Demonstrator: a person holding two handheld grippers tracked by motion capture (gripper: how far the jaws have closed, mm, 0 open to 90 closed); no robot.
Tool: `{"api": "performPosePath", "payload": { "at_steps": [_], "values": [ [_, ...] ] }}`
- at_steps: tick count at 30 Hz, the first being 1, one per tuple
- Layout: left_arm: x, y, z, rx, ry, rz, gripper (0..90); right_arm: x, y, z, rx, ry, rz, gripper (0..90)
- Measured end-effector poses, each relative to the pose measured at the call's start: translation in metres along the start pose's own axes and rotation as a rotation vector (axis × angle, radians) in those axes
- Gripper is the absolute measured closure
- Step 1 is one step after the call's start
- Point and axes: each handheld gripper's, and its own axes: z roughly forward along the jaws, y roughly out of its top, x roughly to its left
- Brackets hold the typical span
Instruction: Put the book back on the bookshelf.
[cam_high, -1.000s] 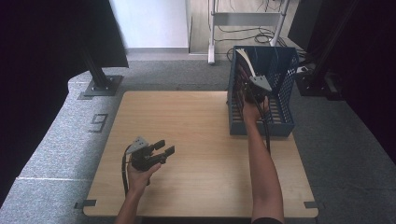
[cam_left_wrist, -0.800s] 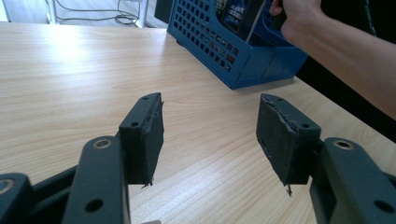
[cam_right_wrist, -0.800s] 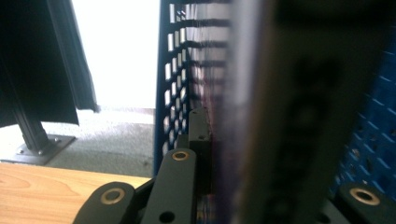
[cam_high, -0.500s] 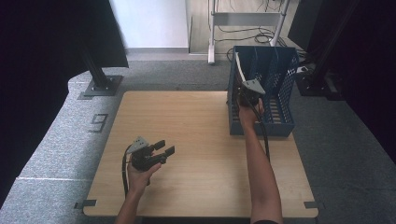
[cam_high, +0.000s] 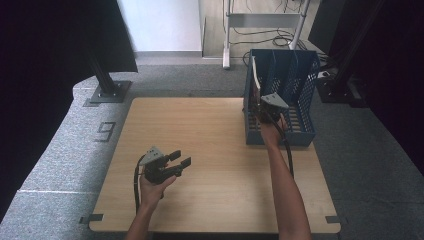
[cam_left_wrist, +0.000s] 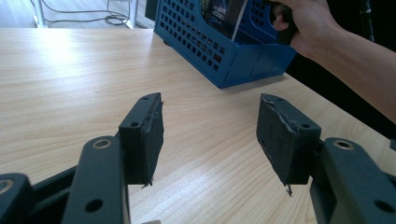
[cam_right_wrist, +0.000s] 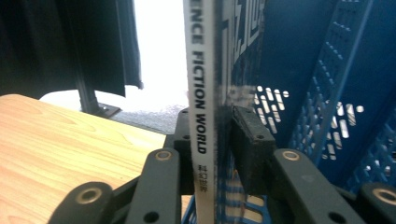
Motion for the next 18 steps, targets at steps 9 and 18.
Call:
{"api": "performPosePath", "payload": {
  "at_steps": [9, 18],
  "values": [
    [0.002, 0.000, -0.001, -0.002, 0.003, -0.005, 41.6, 0.003, 0.002, 0.004, 0.000, -0.031, -0.022, 76.5],
    [0.004, -0.001, 0.000, -0.001, 0.004, -0.008, 41.6, 0.002, 0.003, 0.012, -0.010, -0.076, 0.000, 79.8]
  ]
}}
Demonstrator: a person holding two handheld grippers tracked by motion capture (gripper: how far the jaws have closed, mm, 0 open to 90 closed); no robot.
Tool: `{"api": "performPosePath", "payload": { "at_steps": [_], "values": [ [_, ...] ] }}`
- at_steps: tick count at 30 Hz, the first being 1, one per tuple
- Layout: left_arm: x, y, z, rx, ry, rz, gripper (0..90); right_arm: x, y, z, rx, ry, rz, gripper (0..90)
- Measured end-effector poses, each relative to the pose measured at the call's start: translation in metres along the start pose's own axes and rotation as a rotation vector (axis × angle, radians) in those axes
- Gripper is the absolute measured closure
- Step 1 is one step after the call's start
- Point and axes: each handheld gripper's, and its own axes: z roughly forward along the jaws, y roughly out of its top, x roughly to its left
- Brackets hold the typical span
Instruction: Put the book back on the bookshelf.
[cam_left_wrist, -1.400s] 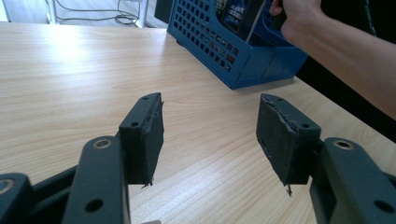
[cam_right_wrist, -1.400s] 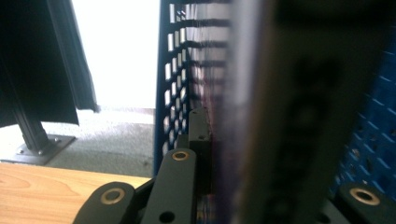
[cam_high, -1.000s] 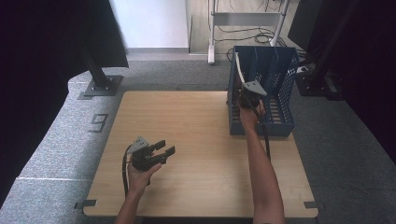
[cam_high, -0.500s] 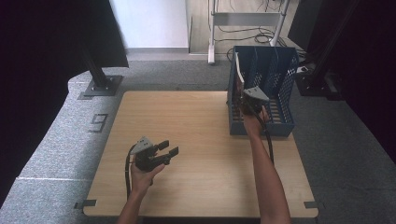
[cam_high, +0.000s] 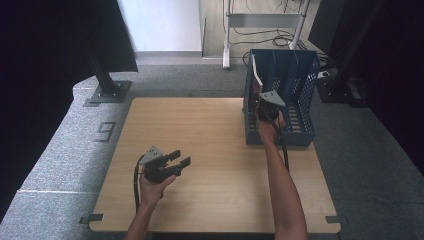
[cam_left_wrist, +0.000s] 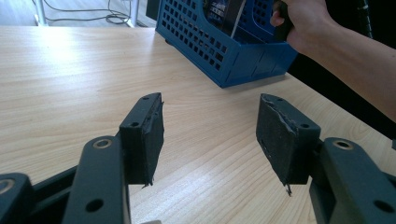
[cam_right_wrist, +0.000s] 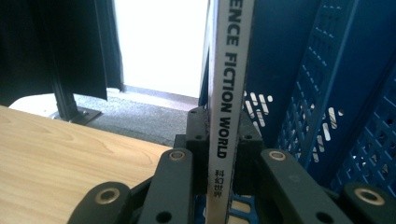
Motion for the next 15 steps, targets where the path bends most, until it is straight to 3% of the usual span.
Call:
{"api": "performPosePath", "payload": {
  "at_steps": [15],
  "values": [
    [0.004, -0.001, 0.001, 0.004, 0.003, -0.009, 41.5, 0.001, 0.003, 0.014, -0.002, -0.012, 0.008, 78.5]
  ]
}}
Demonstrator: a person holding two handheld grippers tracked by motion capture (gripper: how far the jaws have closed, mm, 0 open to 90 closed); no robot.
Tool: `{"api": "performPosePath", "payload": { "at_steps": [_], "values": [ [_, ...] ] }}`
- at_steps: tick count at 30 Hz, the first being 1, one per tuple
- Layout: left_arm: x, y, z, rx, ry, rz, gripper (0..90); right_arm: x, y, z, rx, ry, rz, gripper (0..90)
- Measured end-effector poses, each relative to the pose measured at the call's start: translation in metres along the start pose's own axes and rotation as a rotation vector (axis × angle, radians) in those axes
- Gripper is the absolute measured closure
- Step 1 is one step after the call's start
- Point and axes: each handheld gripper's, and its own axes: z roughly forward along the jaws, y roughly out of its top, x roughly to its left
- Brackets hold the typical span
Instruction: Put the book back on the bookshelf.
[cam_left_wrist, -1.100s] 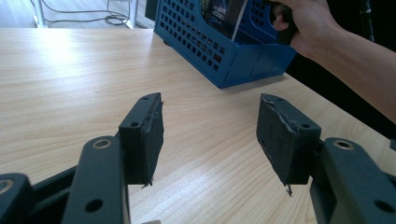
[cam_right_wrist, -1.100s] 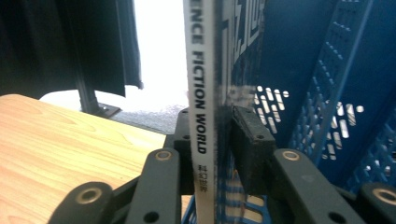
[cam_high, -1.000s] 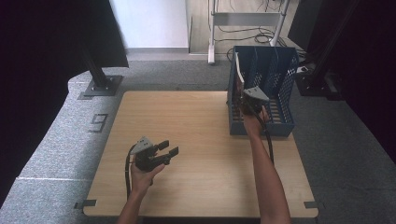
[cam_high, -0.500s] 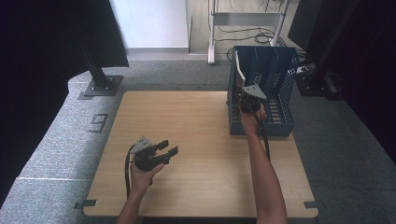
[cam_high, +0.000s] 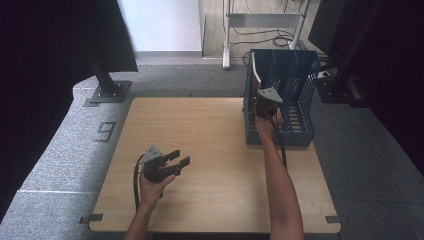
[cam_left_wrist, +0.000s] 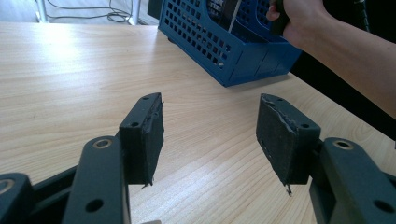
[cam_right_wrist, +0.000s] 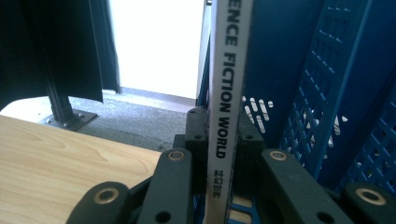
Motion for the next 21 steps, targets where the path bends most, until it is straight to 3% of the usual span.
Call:
{"api": "performPosePath", "payload": {
  "at_steps": [6, 11, 14, 21],
  "values": [
    [0.000, 0.000, 0.000, 0.001, -0.001, 0.001, 41.4, 0.000, 0.000, 0.000, -0.004, 0.015, -0.007, 75.6],
    [-0.002, 0.000, 0.000, 0.000, -0.004, 0.003, 41.5, 0.003, 0.001, -0.003, 0.016, 0.064, -0.037, 61.4],
    [-0.003, 0.001, 0.000, 0.003, -0.008, 0.007, 41.7, 0.004, 0.002, -0.006, 0.028, 0.081, -0.043, 57.4],
    [-0.006, 0.001, 0.000, 0.003, -0.014, 0.015, 41.7, 0.000, 0.006, -0.014, 0.037, 0.078, -0.027, 52.9]
  ]
}}
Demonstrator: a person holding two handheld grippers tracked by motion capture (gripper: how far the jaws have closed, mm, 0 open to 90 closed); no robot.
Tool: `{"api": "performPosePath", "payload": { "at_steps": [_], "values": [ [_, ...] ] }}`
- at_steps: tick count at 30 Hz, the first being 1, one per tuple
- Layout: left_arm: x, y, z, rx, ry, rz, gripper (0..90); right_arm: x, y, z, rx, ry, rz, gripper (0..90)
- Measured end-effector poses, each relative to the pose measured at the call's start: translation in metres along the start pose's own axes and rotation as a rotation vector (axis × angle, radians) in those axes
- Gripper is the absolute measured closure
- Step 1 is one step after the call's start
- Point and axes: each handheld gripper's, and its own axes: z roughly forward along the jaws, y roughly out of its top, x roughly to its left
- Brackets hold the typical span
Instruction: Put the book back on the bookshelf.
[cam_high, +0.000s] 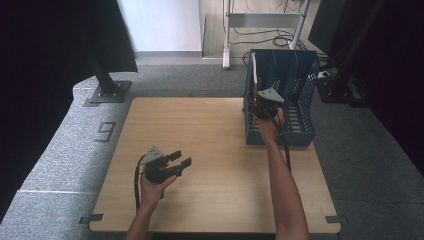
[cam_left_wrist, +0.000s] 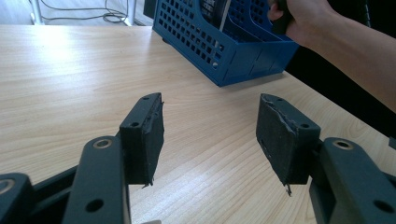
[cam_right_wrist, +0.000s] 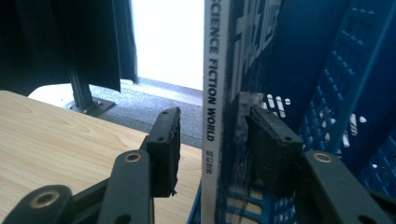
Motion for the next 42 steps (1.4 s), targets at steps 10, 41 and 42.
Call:
{"api": "performPosePath", "payload": {
  "at_steps": [10, 41, 42],
  "values": [
    [-0.001, 0.000, 0.001, 0.003, -0.002, 0.002, 41.5, -0.008, -0.002, -0.009, -0.015, 0.004, 0.020, 55.3],
    [-0.004, 0.000, 0.002, 0.006, -0.008, 0.008, 41.5, 0.003, -0.002, -0.016, -0.024, 0.069, -0.016, 56.4],
    [-0.004, 0.000, 0.002, 0.004, -0.008, 0.008, 41.5, 0.003, -0.001, -0.017, -0.025, 0.068, -0.017, 56.4]
  ]
}}
